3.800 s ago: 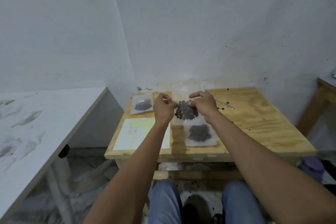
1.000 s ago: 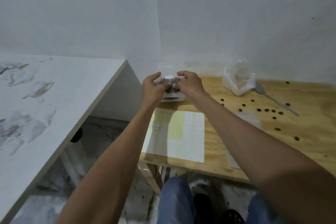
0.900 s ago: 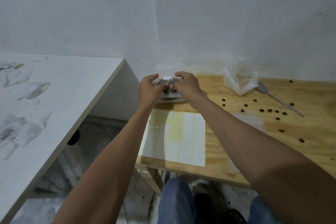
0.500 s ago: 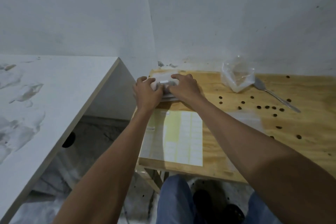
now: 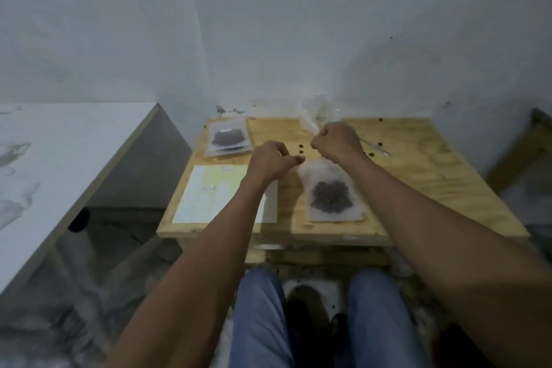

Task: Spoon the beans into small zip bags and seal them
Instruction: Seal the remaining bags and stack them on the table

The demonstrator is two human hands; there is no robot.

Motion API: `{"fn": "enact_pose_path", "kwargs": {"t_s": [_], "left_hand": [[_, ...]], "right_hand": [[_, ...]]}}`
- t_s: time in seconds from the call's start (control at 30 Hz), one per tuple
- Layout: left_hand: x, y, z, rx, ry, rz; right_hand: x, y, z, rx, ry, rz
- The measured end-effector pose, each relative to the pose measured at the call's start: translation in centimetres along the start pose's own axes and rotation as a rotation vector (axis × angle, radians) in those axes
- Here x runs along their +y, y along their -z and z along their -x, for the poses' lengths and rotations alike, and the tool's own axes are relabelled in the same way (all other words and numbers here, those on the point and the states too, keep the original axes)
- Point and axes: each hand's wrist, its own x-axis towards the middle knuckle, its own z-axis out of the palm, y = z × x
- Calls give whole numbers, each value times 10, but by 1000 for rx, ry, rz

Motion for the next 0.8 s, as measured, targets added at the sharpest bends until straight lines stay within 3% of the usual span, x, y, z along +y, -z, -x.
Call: {"fn": "enact_pose_path", "kwargs": {"t_s": [0.2,0.57,0.7,0.8], "left_hand": [[17,-40,52,-12,-27,-73],[36,-55,62,150,27,98],[37,-51,48,146,118,471],[37,-32,36,127,135,703]], "right_hand": [[41,5,45,-98,-155,290],[38,-2,56,15,-158,366],[38,2,48,95,-143,220],[36,8,35,145,-87,-181]]}}
